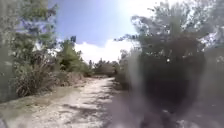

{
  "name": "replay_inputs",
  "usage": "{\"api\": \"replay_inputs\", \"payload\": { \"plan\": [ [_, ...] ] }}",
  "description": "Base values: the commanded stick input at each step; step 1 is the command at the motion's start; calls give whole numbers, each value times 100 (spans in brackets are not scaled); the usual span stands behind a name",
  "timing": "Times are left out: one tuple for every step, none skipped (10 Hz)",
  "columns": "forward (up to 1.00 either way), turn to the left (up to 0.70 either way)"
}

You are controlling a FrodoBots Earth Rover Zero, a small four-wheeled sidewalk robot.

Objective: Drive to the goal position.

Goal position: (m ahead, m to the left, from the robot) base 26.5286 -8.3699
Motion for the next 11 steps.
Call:
{"api": "replay_inputs", "payload": {
  "plan": [
    [60,11],
    [60,15],
    [60,15],
    [60,15],
    [60,13],
    [60,4],
    [60,2],
    [60,1],
    [60,1],
    [60,15],
    [60,13]
  ]
}}
